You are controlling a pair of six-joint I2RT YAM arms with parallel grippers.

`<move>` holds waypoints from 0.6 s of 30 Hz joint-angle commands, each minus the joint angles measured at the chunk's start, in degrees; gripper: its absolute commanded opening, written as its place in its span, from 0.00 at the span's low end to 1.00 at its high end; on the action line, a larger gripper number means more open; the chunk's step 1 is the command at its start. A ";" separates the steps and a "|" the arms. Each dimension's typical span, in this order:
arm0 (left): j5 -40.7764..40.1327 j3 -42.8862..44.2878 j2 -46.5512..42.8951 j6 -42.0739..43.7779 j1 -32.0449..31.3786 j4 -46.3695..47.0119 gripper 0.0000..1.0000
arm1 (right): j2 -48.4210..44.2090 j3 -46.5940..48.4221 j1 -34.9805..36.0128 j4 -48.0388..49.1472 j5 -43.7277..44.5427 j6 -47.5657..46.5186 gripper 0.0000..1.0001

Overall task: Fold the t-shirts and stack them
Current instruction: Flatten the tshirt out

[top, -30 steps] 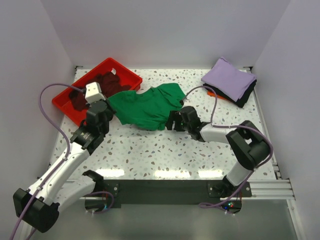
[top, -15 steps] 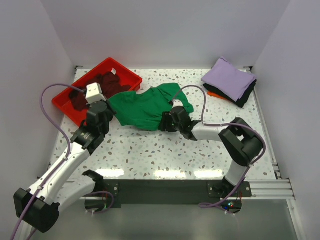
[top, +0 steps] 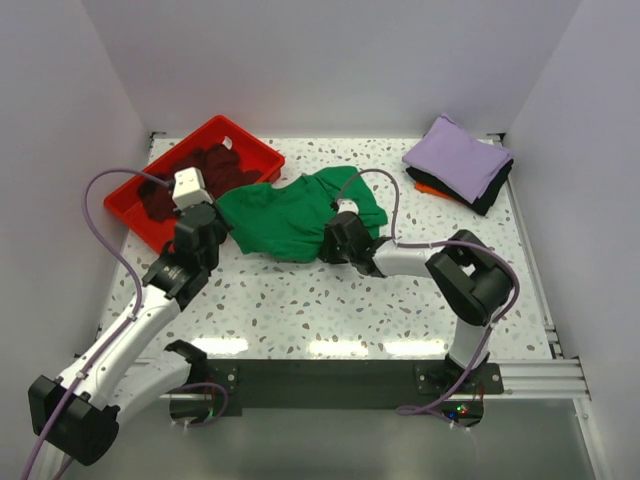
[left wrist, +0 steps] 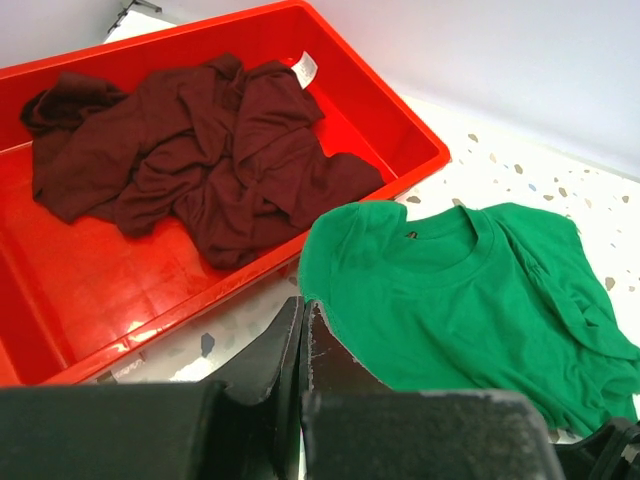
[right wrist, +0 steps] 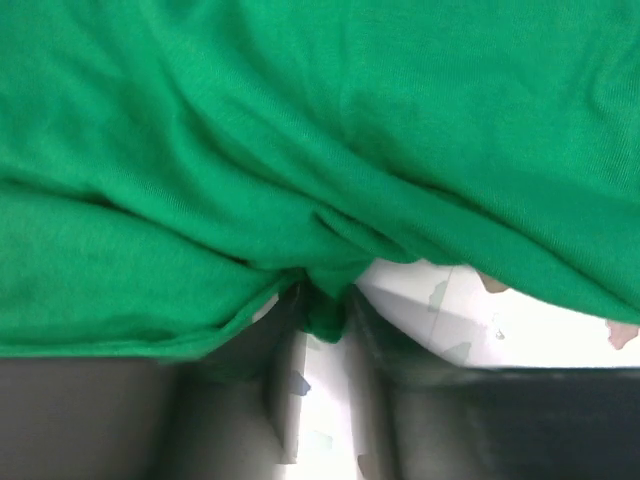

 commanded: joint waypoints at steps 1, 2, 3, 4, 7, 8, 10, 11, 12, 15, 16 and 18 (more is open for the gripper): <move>-1.99 -0.15 -0.84 1.52 0.67 2.30 0.00 | 1.16 2.43 0.09 -3.38 2.19 -0.49 0.22; -2.08 -0.24 -0.84 1.52 0.67 2.38 0.00 | 0.98 2.51 0.09 -3.65 2.19 -0.49 0.15; -2.09 -0.33 -0.75 1.70 0.76 2.56 0.00 | 0.63 2.43 0.09 -4.43 2.19 -0.49 0.04; -2.00 -0.77 -0.75 1.87 0.84 3.78 0.00 | 0.11 2.25 0.09 -5.14 2.19 -0.58 0.00; -0.51 -2.00 1.87 2.66 2.33 7.20 0.00 | -5.15 1.20 -0.35 -8.21 4.64 -2.33 0.00; 0.19 -1.83 3.19 2.84 3.04 7.13 0.00 | -9.61 0.85 -0.79 -9.09 5.78 -2.95 0.00; 3.17 0.44 7.92 2.84 6.02 7.22 0.00 | -14.72 -0.56 -3.59 -11.63 6.40 -4.79 0.00; 4.32 1.59 9.52 2.93 8.29 7.22 0.00 | -19.10 -0.73 -4.82 -12.52 6.49 -5.67 0.00; 5.55 4.04 11.10 2.76 9.53 7.22 0.00 | -21.41 -0.39 -6.14 -14.96 6.75 -6.46 0.00; 11.00 11.06 15.33 2.14 14.63 7.22 0.00 | -27.99 3.64 -12.03 -19.97 7.28 -10.06 0.00; 12.66 13.53 16.64 1.96 15.51 6.26 0.00 | -28.98 5.57 -14.22 -21.56 7.98 -11.90 0.00; 12.86 21.33 17.27 2.22 16.75 4.07 0.00 | -32.05 12.42 -15.12 -26.03 10.09 -13.84 0.00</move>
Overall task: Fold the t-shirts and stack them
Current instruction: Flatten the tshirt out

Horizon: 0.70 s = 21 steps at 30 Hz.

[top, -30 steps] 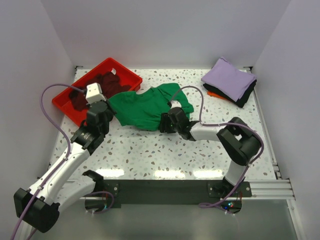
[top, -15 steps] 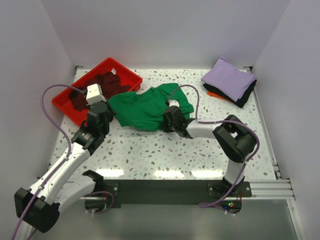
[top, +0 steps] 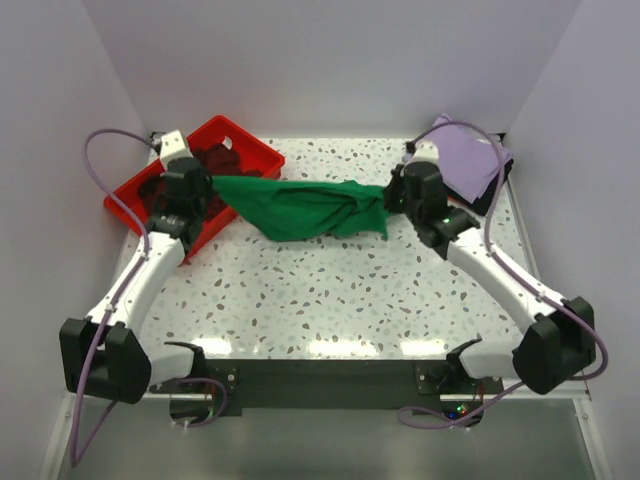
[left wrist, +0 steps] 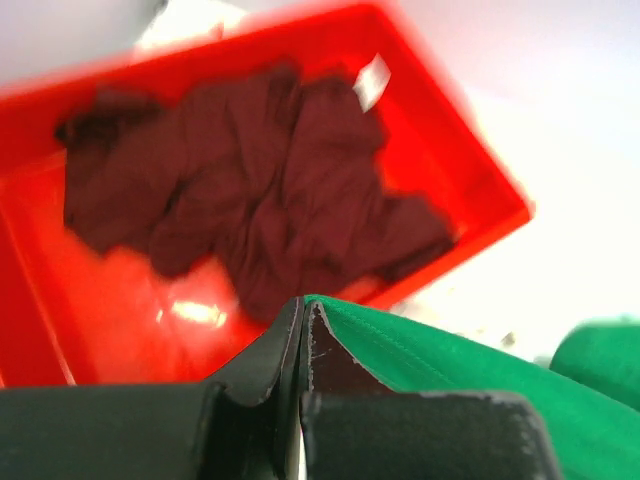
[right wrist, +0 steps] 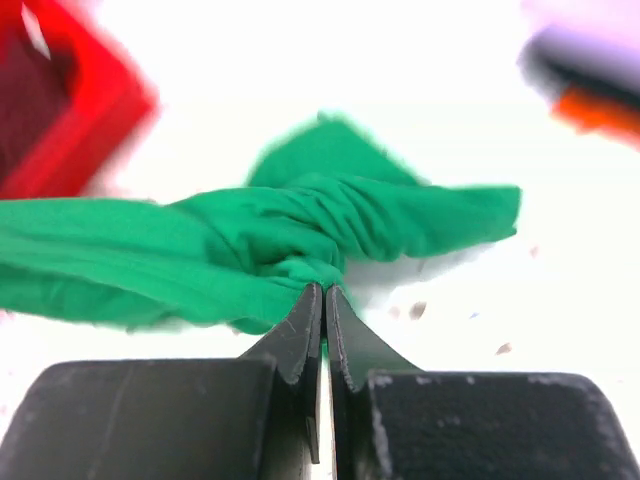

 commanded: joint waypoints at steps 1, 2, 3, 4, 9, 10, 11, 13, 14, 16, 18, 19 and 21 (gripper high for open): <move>3.02 14.83 -1.48 1.11 2.11 0.22 0.00 | -5.66 10.42 -1.42 -8.13 6.00 -7.13 0.00; 2.84 16.68 -2.09 1.46 2.11 -0.15 0.00 | -6.80 14.36 -1.50 -9.10 6.28 -7.67 0.00; 2.58 18.88 -2.97 2.07 2.11 0.02 0.00 | -8.03 15.80 -1.59 -9.90 6.63 -8.11 0.00; 1.19 19.42 -4.89 2.43 2.11 0.37 0.00 | -11.09 16.77 -1.50 -10.25 7.15 -8.55 0.00; 0.81 14.36 -9.74 3.22 2.11 0.73 0.00 | -18.84 13.63 -1.50 -10.87 7.34 -7.94 0.03; 2.04 12.50 -10.70 2.87 2.11 0.90 0.00 | -20.24 11.96 -1.50 -11.22 6.99 -6.38 0.04; 2.40 10.57 -10.98 2.44 2.11 1.08 0.00 | -20.69 7.85 -1.50 -11.40 5.33 -5.58 0.07; 2.93 4.50 -11.07 1.29 2.11 1.86 0.00 | -21.48 3.61 -1.50 -12.27 4.26 -2.69 0.32; 3.19 2.48 -10.98 0.94 2.11 2.30 0.00 | -22.53 -1.63 -1.42 -11.93 4.26 -1.54 0.42; 4.16 -3.06 -10.19 0.59 2.11 4.23 0.00 | -23.59 -7.28 -1.42 -9.12 5.31 1.01 0.62; 3.90 -6.57 -9.31 0.41 2.11 4.94 0.00 | -23.69 -12.92 -1.50 -8.76 6.88 2.34 0.69; 3.55 -7.46 -8.53 0.41 2.11 5.12 0.00 | -23.43 -14.23 -1.50 -8.94 7.24 3.47 0.70; 3.37 -9.13 -7.90 0.32 2.11 7.47 0.00 | -22.37 -17.23 -1.50 -8.06 8.21 4.53 0.72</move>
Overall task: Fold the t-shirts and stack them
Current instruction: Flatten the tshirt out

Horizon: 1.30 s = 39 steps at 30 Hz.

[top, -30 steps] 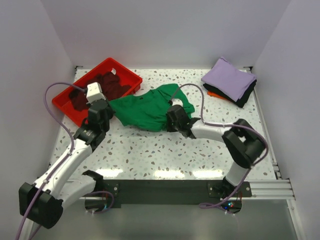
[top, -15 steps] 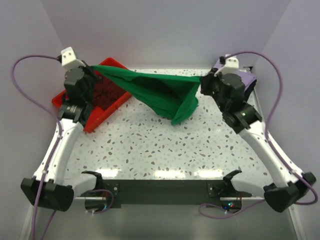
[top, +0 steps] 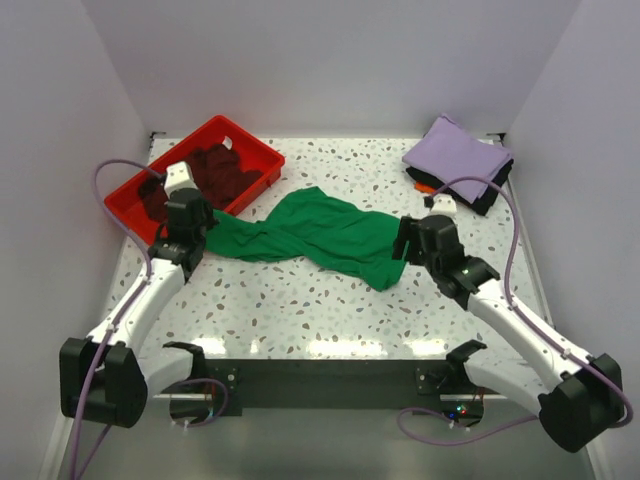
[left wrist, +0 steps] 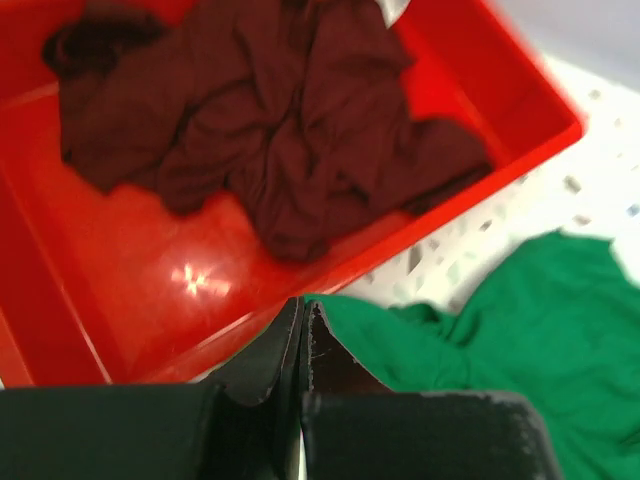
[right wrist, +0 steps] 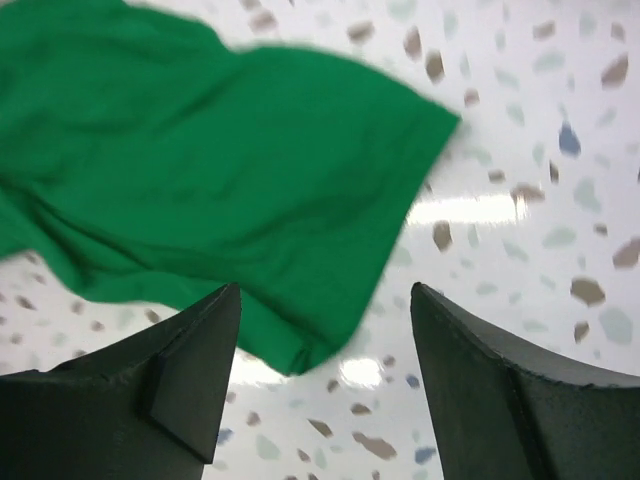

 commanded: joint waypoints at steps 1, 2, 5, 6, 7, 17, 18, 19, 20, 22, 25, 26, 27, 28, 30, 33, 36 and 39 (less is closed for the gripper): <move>-0.37 -1.86 -0.52 -0.77 0.25 5.39 0.00 | 0.12 -2.92 -0.04 0.99 3.49 4.04 0.73; 0.15 -2.21 -0.34 -0.95 0.25 6.01 0.00 | 0.82 -3.88 -0.21 0.90 3.67 4.21 0.73; 2.53 -3.35 -0.16 -1.21 0.25 7.77 0.00 | 3.37 -5.12 -0.21 1.78 3.68 4.65 0.74; 3.06 -3.71 -0.16 -1.21 0.25 8.47 0.00 | 3.99 -5.38 -0.21 2.91 2.54 5.09 0.73; 3.67 -3.88 0.01 -1.21 0.25 8.73 0.00 | 4.52 -5.82 -0.30 3.79 -0.78 5.44 0.73; 4.99 -4.41 -0.51 -0.95 0.25 9.26 0.00 | 3.65 -16.28 8.21 10.40 -8.48 13.08 0.61; 4.99 -4.41 -0.69 -0.95 0.25 9.35 0.00 | 3.38 -16.54 11.36 9.61 -7.94 14.74 0.61; 5.08 -4.41 -0.95 -0.95 0.25 9.35 0.00 | 3.38 -17.24 12.43 9.87 -7.84 15.54 0.61; 5.08 -4.59 -1.04 -0.95 0.25 9.35 0.00 | 3.46 -17.69 13.31 10.22 -7.84 16.25 0.61; 4.91 -4.76 -1.57 -0.95 0.25 9.53 0.00 | 3.99 -18.04 16.12 10.22 -6.53 17.83 0.60; 4.91 -5.03 -2.44 -0.95 0.25 9.70 0.00 | 4.70 -17.78 19.29 8.29 -3.46 19.33 0.59; 4.82 -5.11 -2.62 -0.95 0.25 9.70 0.00 | 4.78 -17.87 19.91 7.68 -2.93 19.68 0.59; 4.73 -5.11 -2.97 -0.95 0.25 9.62 0.00 | 4.96 -17.78 21.04 6.71 -2.31 20.38 0.59; 4.73 -5.11 -3.06 -0.95 0.25 9.53 0.00 | 5.05 -17.78 21.58 6.10 -1.35 20.73 0.59; 4.64 -5.20 -3.50 -0.95 0.25 9.44 0.00 | 4.96 -17.60 23.15 4.69 -0.29 21.87 0.59; 4.82 -5.29 -3.94 -1.04 0.25 9.44 0.00 | 5.22 -17.69 25.62 3.37 1.12 23.63 0.59; 5.26 -5.29 -4.20 -1.12 0.25 9.44 0.00 | 6.27 -17.25 28.51 1.97 3.13 25.91 0.58; 5.43 -5.38 -4.55 -1.12 0.25 9.44 0.00 | 7.94 -16.72 30.54 0.64 5.34 27.59 0.58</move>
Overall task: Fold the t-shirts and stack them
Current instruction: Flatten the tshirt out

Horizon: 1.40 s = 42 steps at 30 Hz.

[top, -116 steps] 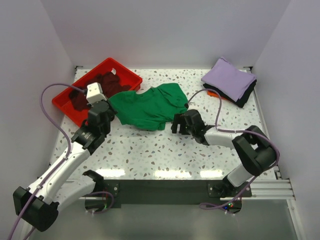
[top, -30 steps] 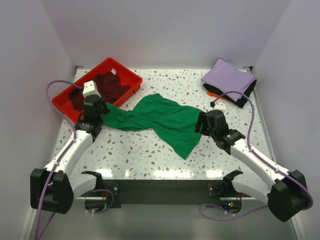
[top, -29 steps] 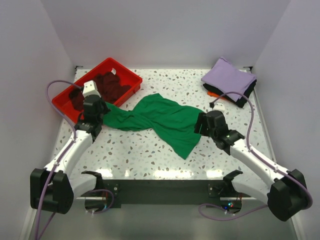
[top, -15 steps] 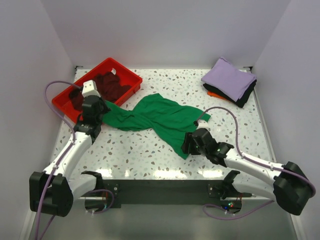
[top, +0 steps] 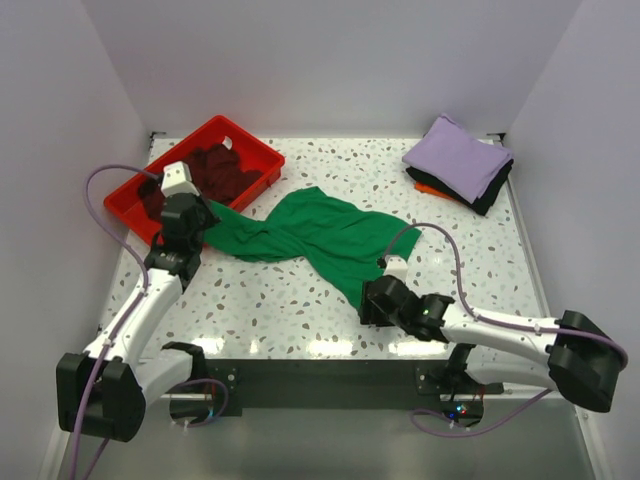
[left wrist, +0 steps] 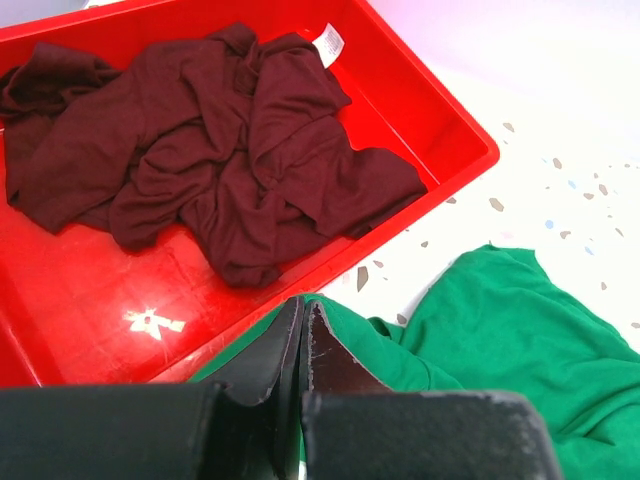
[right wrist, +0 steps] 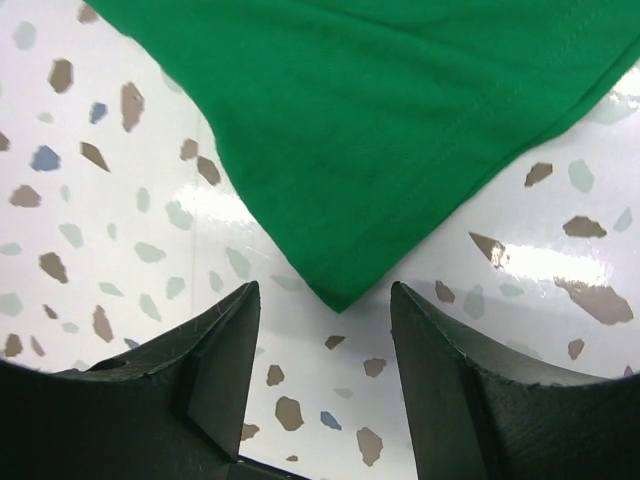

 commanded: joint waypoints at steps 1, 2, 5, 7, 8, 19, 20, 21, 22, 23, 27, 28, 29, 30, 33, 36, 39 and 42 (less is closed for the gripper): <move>0.69 -0.33 -1.65 -1.01 0.25 3.36 0.00 | 1.74 1.00 1.89 -2.29 5.30 4.27 0.58; 0.87 -0.33 -1.56 -0.93 0.25 3.45 0.00 | 2.96 1.09 2.33 -2.38 5.91 4.62 0.58; 1.31 -0.33 -1.82 -0.93 0.25 3.54 0.00 | 4.81 1.09 2.51 -1.77 6.35 5.41 0.58; 1.39 -0.33 -1.82 -0.93 0.25 3.54 0.00 | 5.78 1.00 2.60 -0.89 6.44 5.41 0.55; 1.39 -0.42 -1.82 -0.93 0.25 3.54 0.00 | 6.22 1.09 2.60 -0.45 6.35 5.41 0.53; 1.92 -0.42 -1.83 -1.10 0.25 3.54 0.00 | 6.06 1.79 2.60 -1.76 4.86 4.54 0.00; 2.18 -0.42 -1.65 -1.19 0.25 3.63 0.00 | 5.18 1.88 2.60 -2.37 5.12 4.19 0.00; 2.45 -0.50 -1.47 -1.19 0.25 3.80 0.00 | 4.30 1.97 2.51 -2.73 5.21 3.92 0.00; 2.54 -0.68 -1.21 -1.19 0.25 4.06 0.00 | 2.38 2.40 2.60 -3.16 5.38 3.31 0.00; 2.54 -0.68 -0.34 -1.10 0.25 4.85 0.00 | 1.58 2.93 2.42 -4.04 7.82 1.83 0.00; 2.45 0.28 4.67 -0.66 0.25 6.00 0.00 | 0.16 7.14 -3.01 -3.35 9.35 -4.85 0.00; 2.45 1.76 5.98 -0.49 0.25 5.83 0.00 | 0.34 7.76 -5.38 -1.87 7.69 -6.78 0.00; 2.71 2.56 8.17 -0.40 0.25 5.56 0.00 | 0.95 8.38 -10.10 1.02 6.10 -10.11 0.00; 2.97 3.35 9.15 -0.31 0.25 5.56 0.00 | 1.47 9.26 -12.06 2.09 4.61 -11.53 0.00; 3.94 7.04 11.18 -0.14 0.25 4.60 0.00 | 4.46 17.75 -17.69 2.45 3.54 -16.46 0.00; 4.82 12.65 10.40 -0.40 0.25 3.89 0.00 | 6.22 25.75 -22.79 2.72 1.44 -20.15 0.00; 4.65 17.76 8.99 -0.31 0.25 1.44 0.00 | 6.93 35.41 -26.75 0.62 0.73 -23.58 0.00; 5.17 26.79 7.32 0.04 0.25 -0.94 0.00 | 6.93 45.25 -29.30 -2.37 0.29 -26.92 0.00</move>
